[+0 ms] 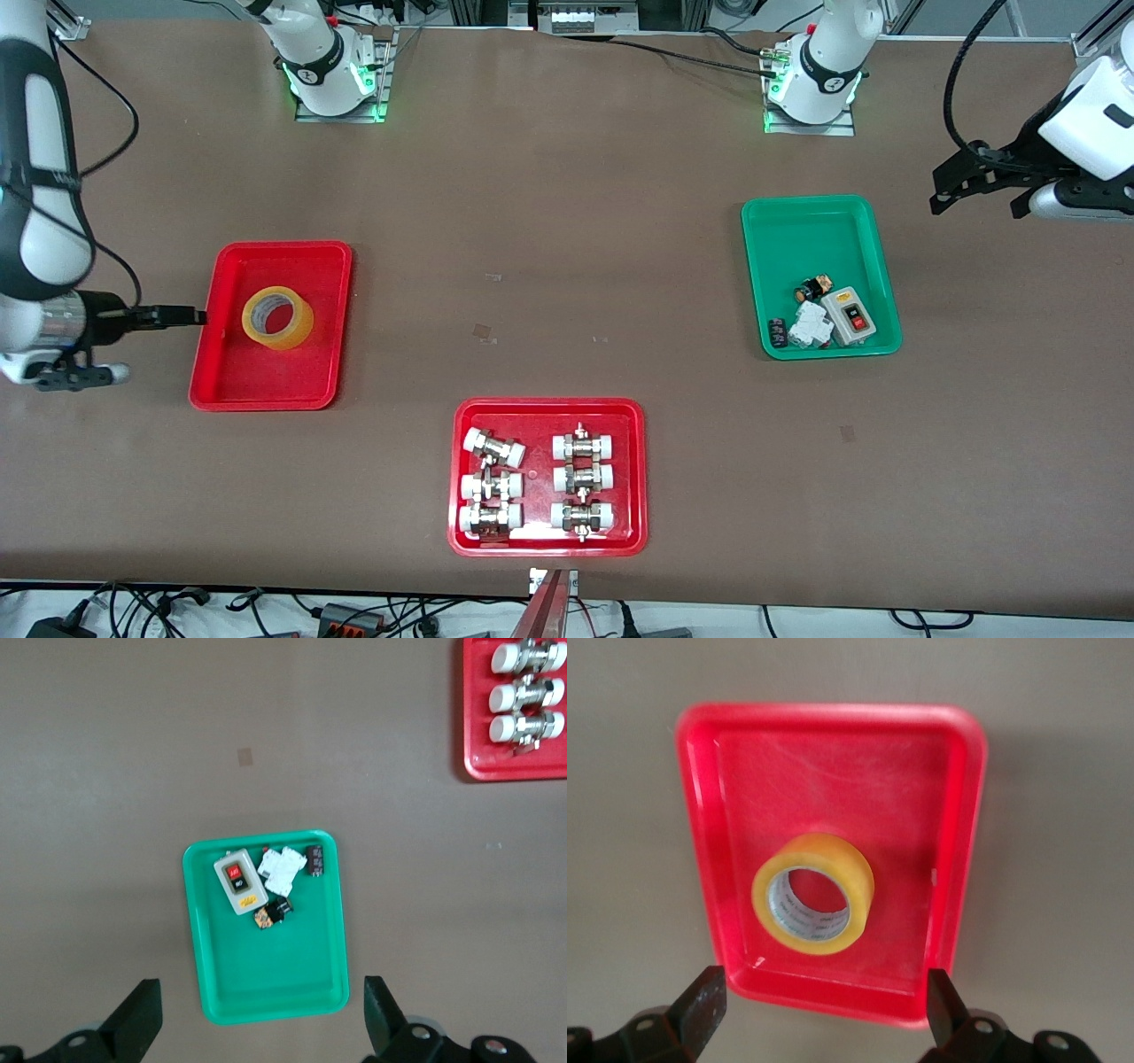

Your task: Left arm passes tape to right arm into tray

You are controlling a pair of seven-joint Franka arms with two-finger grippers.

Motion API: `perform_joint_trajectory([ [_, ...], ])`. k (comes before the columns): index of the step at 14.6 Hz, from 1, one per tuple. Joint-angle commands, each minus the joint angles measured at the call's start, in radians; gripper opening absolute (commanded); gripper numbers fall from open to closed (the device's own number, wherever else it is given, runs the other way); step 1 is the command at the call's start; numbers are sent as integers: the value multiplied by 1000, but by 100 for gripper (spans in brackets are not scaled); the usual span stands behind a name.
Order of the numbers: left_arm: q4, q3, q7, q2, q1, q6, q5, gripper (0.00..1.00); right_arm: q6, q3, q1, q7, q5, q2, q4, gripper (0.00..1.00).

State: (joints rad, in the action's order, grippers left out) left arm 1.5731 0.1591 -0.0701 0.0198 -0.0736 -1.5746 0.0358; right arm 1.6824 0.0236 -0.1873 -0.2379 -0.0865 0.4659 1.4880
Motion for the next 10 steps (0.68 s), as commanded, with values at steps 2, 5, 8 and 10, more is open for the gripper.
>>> perform_joint_trajectory([
  [2,-2,2,-33,-6,-8,-9,-10,100,-121,2,69,136,88,-81,-106,100],
  [5,-7,-50,-62,-3,52,21,-10,100,-223,1,101,180,94,-116,-182,100],
  [8,-8,-52,-54,-4,46,21,-11,100,-239,-1,100,180,93,-121,-265,100],
  [10,-8,-49,-54,-11,44,18,-10,100,-236,2,109,222,93,-135,-265,100],
])
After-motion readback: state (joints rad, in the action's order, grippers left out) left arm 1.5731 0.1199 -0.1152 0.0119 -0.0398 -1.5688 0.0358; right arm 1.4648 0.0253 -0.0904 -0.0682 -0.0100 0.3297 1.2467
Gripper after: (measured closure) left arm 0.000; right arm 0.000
